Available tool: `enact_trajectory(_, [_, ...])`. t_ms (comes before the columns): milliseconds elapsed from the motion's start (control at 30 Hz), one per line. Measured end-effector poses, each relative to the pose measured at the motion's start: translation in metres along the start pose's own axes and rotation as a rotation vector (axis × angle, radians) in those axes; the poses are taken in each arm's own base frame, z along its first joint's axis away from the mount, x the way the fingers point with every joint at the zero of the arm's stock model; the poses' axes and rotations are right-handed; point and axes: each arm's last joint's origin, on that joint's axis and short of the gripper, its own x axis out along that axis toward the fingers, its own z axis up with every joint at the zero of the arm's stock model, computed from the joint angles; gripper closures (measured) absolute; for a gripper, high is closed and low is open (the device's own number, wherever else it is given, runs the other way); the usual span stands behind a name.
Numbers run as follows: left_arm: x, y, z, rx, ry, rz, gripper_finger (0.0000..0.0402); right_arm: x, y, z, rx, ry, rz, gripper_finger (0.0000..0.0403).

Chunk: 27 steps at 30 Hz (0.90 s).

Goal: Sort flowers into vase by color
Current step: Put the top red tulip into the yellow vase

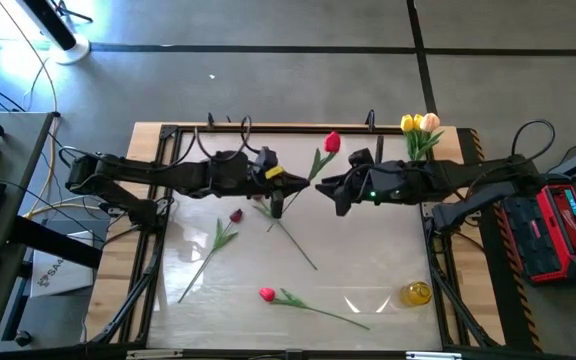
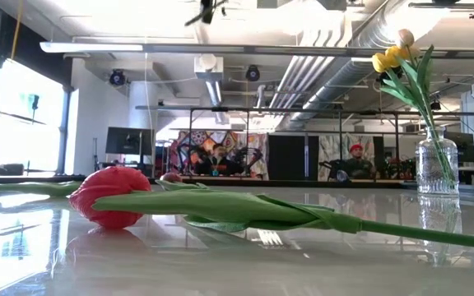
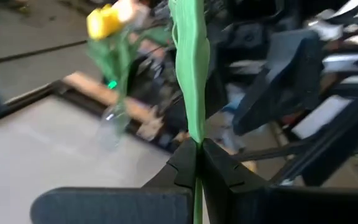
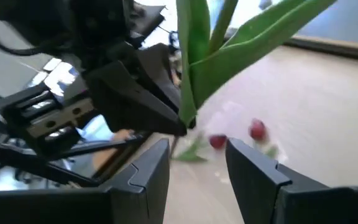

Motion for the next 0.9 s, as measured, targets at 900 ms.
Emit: enact_trajectory(900, [0.0,-0.008,0.008,0.051,-0.046,-0.178,0.0383,-0.001,0.013,0.01,-0.15,-0.081,0.157,0.0389])
